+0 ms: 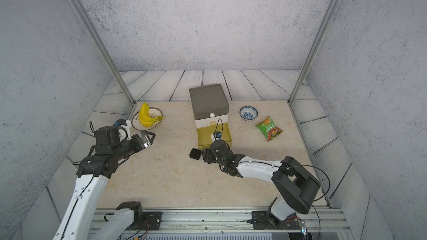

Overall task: Place the brooch boxes into the drawer by color
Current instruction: Pick up the brooch box from the center of the board.

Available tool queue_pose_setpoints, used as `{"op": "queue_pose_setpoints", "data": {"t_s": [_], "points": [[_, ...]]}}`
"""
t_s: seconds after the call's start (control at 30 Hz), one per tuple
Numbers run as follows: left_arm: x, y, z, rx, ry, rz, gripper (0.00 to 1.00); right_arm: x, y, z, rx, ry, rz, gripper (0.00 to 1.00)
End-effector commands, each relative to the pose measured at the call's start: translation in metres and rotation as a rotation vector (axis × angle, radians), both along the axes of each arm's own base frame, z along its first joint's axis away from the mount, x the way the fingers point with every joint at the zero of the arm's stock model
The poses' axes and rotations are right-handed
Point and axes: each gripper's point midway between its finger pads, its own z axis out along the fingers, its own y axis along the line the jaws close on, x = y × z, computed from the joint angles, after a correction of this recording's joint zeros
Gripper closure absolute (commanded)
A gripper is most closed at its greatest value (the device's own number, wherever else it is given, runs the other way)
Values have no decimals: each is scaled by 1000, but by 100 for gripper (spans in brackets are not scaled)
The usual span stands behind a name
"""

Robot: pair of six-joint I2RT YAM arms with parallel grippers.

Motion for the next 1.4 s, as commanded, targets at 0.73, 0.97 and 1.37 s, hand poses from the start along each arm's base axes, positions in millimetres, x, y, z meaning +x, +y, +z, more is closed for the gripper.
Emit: {"op": "queue_pose_setpoints", "data": {"t_s": [0.73,0.97,1.37], "points": [[0,4,-13,27,30,-5,2,7,20,-54,-252,116,101,27],[0,5,-13,36,28,-3,2,11,23,-58,-281,120,107,30],[-3,6,-10,44,24,1,2,12,17,-59,-318,114,106,52]]}}
